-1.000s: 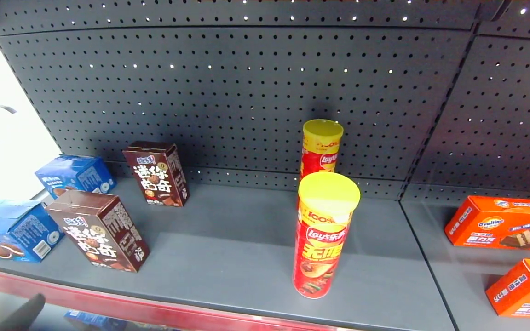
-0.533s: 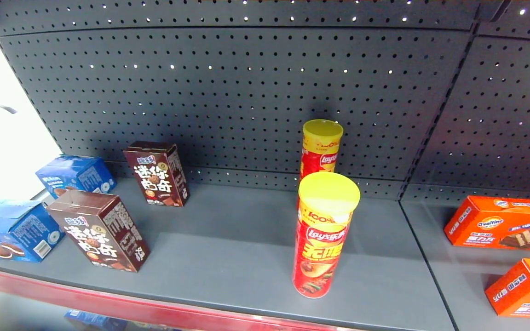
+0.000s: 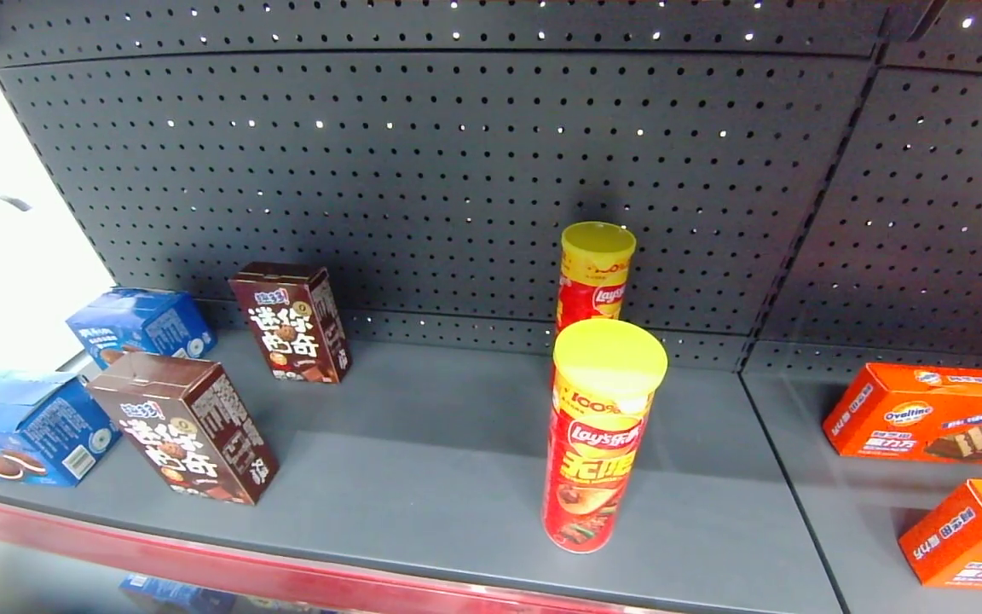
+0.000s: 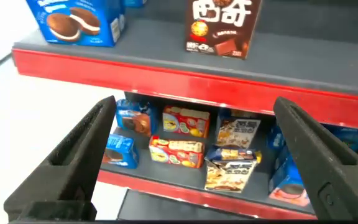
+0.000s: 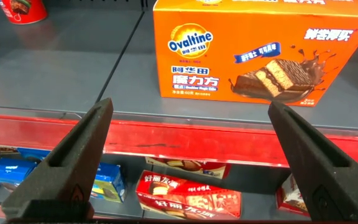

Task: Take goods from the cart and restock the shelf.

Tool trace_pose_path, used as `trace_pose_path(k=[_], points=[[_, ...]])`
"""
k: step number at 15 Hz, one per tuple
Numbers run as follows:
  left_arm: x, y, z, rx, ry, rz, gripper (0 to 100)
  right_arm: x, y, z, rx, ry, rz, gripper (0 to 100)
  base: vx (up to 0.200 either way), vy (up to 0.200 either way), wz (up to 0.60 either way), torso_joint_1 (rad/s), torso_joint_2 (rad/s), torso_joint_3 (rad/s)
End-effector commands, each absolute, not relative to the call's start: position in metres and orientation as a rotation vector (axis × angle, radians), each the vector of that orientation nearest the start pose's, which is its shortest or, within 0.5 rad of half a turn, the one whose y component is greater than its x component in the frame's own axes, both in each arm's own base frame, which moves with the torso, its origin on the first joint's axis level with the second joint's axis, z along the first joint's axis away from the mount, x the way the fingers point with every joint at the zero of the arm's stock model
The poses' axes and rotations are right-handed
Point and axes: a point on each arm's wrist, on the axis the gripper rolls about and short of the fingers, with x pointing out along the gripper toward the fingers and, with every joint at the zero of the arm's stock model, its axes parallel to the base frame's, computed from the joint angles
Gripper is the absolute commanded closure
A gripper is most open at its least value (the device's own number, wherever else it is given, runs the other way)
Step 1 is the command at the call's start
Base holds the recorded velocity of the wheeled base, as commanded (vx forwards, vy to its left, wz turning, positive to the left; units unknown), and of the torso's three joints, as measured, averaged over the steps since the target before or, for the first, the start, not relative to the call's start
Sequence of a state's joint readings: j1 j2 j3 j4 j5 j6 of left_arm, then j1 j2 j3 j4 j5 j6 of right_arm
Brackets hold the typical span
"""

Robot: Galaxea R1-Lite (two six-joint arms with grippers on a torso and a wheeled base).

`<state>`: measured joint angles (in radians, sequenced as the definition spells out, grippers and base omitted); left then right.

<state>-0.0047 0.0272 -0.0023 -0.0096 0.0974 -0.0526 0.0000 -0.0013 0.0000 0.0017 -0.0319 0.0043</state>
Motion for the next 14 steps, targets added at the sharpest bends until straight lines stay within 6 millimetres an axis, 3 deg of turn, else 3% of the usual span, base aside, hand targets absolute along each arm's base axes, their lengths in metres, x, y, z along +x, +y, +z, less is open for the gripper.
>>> trace_pose_path(k=[1,14], points=[[-0.0224,0.0022,0.077,-0.055,-0.006,0.097,0,-0.0228,-0.0007,0.0755,0.005,0.0,-0.032,0,0.0,0.0,0.0,0.0,0.0,0.0],[-0.0224,0.0021,0.077,-0.052,-0.006,0.095,0,-0.0228,-0.0007,0.0755,0.006,0.0,-0.032,0,0.0,0.0,0.0,0.0,0.0,0.0]])
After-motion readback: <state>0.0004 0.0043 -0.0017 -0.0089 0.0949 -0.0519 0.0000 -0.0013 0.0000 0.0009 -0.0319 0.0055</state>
